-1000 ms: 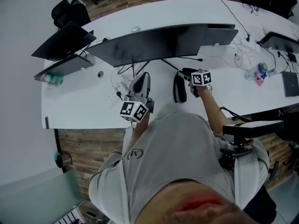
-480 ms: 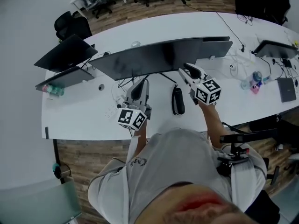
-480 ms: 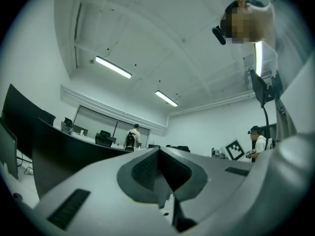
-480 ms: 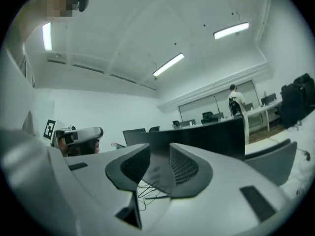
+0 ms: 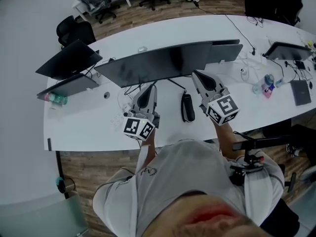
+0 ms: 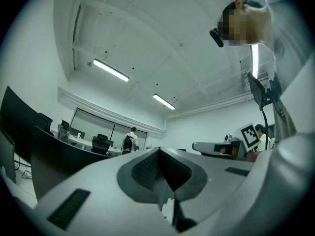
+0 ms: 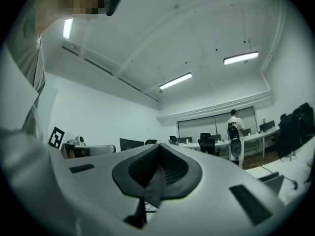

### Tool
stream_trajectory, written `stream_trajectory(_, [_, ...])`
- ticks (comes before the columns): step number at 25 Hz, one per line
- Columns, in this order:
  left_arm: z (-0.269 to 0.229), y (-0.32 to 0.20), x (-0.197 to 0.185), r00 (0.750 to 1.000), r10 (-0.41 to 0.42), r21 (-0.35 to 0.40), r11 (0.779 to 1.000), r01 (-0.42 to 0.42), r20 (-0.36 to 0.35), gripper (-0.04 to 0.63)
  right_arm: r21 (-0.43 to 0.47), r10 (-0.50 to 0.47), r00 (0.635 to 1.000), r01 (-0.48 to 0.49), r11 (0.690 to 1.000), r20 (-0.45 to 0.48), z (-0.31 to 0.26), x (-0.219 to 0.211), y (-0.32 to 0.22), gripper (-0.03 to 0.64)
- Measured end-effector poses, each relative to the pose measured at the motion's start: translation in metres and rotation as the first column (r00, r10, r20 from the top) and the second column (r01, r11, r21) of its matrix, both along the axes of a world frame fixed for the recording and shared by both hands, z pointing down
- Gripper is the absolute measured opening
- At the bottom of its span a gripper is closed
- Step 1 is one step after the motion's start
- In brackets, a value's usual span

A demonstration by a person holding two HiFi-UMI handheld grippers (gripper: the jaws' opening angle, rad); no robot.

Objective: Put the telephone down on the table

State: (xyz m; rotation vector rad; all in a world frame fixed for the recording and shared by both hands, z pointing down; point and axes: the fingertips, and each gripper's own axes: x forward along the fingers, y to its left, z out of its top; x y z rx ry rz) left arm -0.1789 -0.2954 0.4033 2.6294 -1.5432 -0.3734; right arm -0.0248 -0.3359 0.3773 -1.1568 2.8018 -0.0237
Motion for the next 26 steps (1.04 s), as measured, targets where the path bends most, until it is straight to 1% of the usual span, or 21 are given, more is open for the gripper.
stream_trajectory(9, [0.000, 0.002, 0.008, 0.998, 0.057, -0.002, 0.998, -0.057, -0.006, 0.011, -0.017, 0.029, 1.000, -0.029, 0.999, -0.011, 0.009, -0.005, 0.022, 0.015])
stream_trajectory(14, [-0.003, 0.004, 0.014, 0.996, 0.088, 0.006, 0.996, -0.088, -0.005, 0.011, -0.010, 0.033, 0.999, -0.034, 0.999, -0.021, 0.007, -0.006, 0.027, 0.015])
stream_trajectory(21, [-0.006, 0.005, 0.013, 0.995, 0.096, 0.017, 0.995, -0.096, -0.026, 0.009, -0.026, 0.031, 0.999, -0.032, 0.999, -0.023, 0.006, -0.008, 0.028, 0.014])
stream_trajectory(26, [-0.005, 0.004, 0.008, 0.995, 0.097, 0.013, 0.995, -0.096, -0.022, 0.011, -0.029, 0.022, 0.999, -0.023, 0.999, -0.032, 0.007, -0.014, 0.027, 0.014])
